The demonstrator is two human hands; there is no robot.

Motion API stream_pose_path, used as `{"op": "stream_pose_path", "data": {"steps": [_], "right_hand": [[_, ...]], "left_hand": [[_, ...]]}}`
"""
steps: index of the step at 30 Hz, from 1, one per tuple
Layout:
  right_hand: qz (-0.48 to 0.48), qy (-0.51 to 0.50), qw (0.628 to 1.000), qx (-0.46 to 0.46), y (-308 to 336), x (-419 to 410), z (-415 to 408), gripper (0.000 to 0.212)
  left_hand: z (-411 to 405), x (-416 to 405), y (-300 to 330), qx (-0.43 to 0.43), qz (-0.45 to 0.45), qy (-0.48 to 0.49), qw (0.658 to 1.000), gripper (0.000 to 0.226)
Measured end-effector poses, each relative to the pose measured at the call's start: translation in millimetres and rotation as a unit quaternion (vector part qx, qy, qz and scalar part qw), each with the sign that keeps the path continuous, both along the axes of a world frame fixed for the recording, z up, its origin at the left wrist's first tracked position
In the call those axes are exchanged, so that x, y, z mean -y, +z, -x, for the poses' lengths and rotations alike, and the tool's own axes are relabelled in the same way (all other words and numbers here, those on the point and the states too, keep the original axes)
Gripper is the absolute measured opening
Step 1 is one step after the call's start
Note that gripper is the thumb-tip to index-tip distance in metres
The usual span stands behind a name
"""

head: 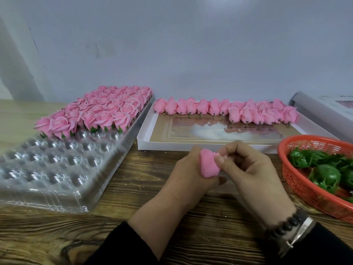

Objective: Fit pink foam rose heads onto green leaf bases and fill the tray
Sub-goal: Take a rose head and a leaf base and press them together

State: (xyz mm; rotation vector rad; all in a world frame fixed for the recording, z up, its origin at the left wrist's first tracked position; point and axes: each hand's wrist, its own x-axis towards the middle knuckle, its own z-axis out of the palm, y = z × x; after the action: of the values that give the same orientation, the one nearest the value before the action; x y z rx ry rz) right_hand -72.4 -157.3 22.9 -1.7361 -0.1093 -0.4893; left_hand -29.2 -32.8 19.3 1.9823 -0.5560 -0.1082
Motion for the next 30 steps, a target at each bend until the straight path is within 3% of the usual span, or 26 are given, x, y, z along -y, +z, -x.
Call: {"op": "stream_pose_path", "data": {"steps": [5,9,11,13,15,19,22,27,30], "right_hand": [[0.149,0.018,0.987,0.055,2.4,-5.6,1.4,0.016],[0.195,0.013,0.978,0.075,4.5,-8.9,1.3,0.017],[0.179,0.004,0.980,0.087,3.8,-11.9,4.2,0.008],[0.140,-0.022,0.986,0.094,0.9,-12.1,5.9,0.025],[0.085,-0.033,0.992,0.082,-1.1,-10.9,5.2,0.032],[0.080,-0.026,0.996,0.018,-5.4,-15.3,0.6,0.045],[0.057,0.001,0.998,-0.019,-6.6,-23.0,-0.6,0.040],[0.034,0.007,0.999,-0.041,-6.0,-22.5,-2.3,0.021],[-0.045,0.038,0.996,-0.062,-3.3,-19.4,-1.6,0.009]], "left_hand": [[2.1,1.8,2.0,-0.007,0.013,-0.005,1.000,0.009],[4.2,1.5,5.1,0.009,0.035,-0.010,0.999,0.010],[6.4,2.1,7.5,0.005,0.082,-0.021,0.996,0.016],[6.8,2.6,9.7,-0.054,0.183,-0.015,0.981,0.007],[6.6,2.4,10.7,-0.120,0.267,0.011,0.956,0.014],[3.4,3.7,12.2,-0.212,0.405,0.078,0.886,0.019],[3.5,7.5,9.7,-0.247,0.429,0.060,0.866,0.031],[8.3,14.3,6.7,-0.275,0.437,0.011,0.856,0.019],[6.1,10.7,8.6,-0.295,0.411,-0.010,0.863,0.020]]}}
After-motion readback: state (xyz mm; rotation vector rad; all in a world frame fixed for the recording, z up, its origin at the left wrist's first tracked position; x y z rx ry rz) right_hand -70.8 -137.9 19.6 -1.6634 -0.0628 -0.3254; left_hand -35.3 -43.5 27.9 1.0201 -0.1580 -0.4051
